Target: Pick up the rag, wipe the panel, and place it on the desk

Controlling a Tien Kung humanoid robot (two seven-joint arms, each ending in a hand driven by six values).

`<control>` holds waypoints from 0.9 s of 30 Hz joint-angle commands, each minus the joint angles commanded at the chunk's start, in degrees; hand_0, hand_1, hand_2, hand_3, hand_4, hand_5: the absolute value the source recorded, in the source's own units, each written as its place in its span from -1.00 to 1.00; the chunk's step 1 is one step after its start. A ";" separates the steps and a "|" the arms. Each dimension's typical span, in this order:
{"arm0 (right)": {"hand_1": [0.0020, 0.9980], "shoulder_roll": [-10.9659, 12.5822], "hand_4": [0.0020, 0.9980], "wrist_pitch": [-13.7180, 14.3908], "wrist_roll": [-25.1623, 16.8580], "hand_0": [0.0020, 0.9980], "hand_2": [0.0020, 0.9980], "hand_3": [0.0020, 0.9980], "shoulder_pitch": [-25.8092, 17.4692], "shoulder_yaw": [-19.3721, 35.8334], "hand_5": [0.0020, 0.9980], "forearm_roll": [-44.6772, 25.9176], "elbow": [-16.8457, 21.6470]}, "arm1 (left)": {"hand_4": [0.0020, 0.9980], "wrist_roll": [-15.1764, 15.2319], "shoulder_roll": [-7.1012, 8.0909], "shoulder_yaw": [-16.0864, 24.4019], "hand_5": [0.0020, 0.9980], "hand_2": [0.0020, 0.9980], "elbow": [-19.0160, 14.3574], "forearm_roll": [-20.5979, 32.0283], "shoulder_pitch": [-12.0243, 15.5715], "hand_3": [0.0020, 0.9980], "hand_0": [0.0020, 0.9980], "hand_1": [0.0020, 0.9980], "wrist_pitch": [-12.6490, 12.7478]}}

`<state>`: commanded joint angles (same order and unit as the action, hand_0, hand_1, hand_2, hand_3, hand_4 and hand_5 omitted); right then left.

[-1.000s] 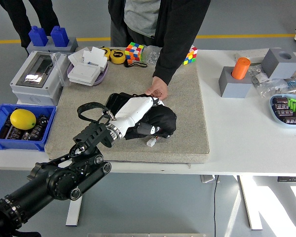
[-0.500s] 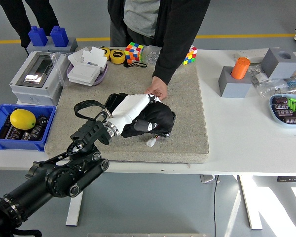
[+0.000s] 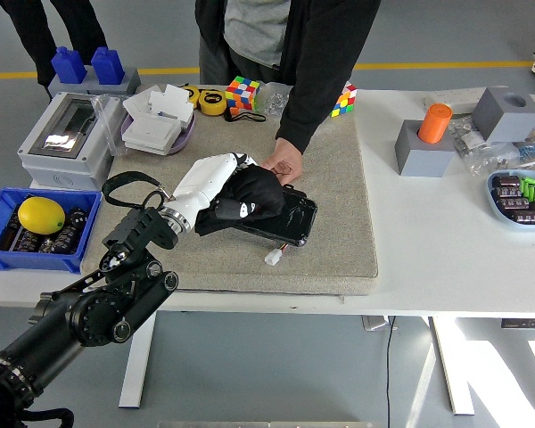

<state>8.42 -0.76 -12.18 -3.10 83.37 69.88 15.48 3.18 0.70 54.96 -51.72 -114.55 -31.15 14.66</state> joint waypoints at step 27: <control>0.15 -0.18 0.89 -0.06 0.03 0.18 0.02 0.04 -0.10 0.27 -0.21 0.15 0.12 | 0.47 1.20 2.55 13.82 -1.00 -0.11 4.91 -2.98 1.14 0.13 -0.52 -0.26 0.85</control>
<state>8.24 -0.81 -12.15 -3.20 83.63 70.03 15.60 4.37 3.25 68.78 -46.81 -117.53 -30.01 15.51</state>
